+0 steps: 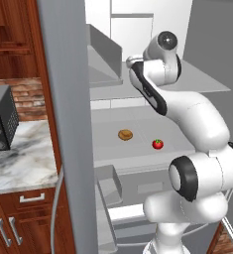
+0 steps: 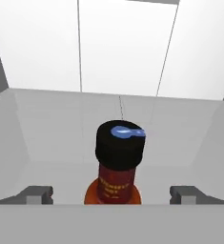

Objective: Place the condiment bottle and condiment bottle from the counter to the top shelf of the fridge. If the existing items in the fridge are on the top shelf, move them to other shelves.

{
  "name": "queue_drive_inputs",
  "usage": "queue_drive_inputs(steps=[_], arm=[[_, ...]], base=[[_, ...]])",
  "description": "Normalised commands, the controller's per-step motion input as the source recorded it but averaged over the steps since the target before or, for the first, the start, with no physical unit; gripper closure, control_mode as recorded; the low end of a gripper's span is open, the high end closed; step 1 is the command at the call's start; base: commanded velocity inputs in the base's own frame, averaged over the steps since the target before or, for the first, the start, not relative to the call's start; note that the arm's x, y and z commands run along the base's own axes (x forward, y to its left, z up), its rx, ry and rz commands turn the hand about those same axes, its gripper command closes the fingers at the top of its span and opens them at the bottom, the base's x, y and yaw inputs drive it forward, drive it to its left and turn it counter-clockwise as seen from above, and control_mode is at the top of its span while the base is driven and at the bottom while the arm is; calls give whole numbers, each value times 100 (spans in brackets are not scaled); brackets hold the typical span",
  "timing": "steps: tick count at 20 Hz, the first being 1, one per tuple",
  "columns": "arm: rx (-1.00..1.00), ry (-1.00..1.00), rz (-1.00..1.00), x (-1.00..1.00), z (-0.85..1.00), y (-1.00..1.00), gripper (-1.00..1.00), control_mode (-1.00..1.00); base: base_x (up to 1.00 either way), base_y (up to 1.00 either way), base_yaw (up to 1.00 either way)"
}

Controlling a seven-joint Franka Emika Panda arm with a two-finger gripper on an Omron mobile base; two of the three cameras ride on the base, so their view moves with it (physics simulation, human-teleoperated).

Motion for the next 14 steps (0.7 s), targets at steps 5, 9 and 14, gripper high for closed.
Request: queue_drive_inputs(steps=[5,9,14], arm=[[0,-20,0,-86,0,0,-100,-100],[0,-35,1,-100,8,0,-100,-100],[1,-29,8,-100,29,-4,-100,-100]], base=[[0,0,0],[0,0,0],[0,0,0]])
